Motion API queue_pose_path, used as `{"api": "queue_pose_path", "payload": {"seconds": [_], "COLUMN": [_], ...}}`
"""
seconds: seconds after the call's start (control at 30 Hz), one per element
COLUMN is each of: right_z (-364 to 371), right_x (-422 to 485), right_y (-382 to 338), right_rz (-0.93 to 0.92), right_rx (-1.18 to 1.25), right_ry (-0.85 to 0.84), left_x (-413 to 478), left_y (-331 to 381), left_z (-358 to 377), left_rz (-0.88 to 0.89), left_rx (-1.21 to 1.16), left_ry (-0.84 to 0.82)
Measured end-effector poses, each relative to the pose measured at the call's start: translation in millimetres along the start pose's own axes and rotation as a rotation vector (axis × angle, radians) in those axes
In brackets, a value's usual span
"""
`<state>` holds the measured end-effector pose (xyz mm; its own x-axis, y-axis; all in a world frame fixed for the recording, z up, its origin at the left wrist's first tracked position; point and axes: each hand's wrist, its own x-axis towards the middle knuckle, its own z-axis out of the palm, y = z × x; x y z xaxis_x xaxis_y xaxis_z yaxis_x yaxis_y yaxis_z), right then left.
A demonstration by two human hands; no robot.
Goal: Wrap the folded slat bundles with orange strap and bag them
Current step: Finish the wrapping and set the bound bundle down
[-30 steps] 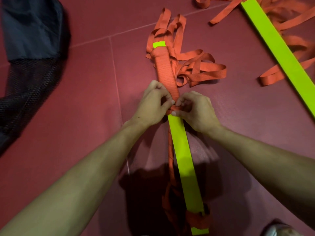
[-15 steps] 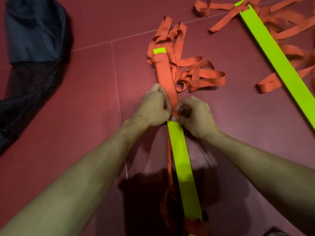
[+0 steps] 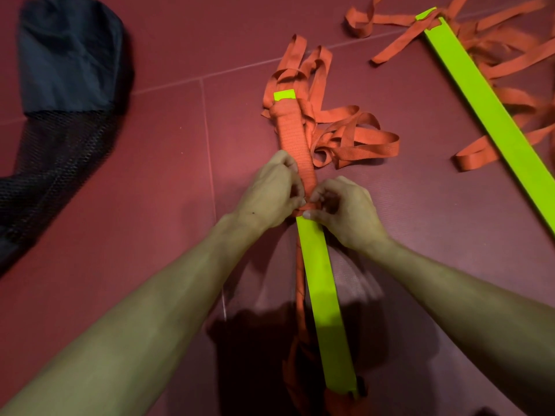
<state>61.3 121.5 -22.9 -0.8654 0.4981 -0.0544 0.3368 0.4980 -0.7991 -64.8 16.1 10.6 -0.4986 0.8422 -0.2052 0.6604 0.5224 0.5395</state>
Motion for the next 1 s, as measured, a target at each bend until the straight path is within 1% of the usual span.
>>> {"api": "queue_pose_path", "payload": {"seconds": [0.13, 0.3, 0.4, 0.5, 0.6, 0.73, 0.83, 1.0], "right_z": [0, 0, 0, 1, 2, 4, 3, 3], "right_x": [0, -1, 0, 0, -1, -2, 1, 4], "right_y": [0, -1, 0, 1, 2, 1, 1, 1], "right_rz": [0.013, 0.037, 0.047, 0.051, 0.078, 0.098, 0.111, 0.124], "right_rx": [0.001, 0.004, 0.012, 0.031, 0.086, 0.139, 0.144, 0.123], "right_ry": [0.005, 0.006, 0.009, 0.012, 0.026, 0.051, 0.072, 0.05], "left_x": [0, 2, 0, -3, -4, -5, -5, -5], "left_y": [4, 4, 0, -7, -11, -10, -9, -12], "left_z": [3, 3, 7, 10, 12, 14, 16, 26], "left_rz": [-0.021, -0.051, -0.028, 0.031, 0.056, 0.037, 0.012, -0.012], "left_rx": [0.05, 0.056, 0.059, 0.063, 0.011, -0.091, -0.156, -0.23], "left_ry": [0.015, 0.019, 0.011, -0.019, -0.012, 0.058, 0.087, 0.155]}}
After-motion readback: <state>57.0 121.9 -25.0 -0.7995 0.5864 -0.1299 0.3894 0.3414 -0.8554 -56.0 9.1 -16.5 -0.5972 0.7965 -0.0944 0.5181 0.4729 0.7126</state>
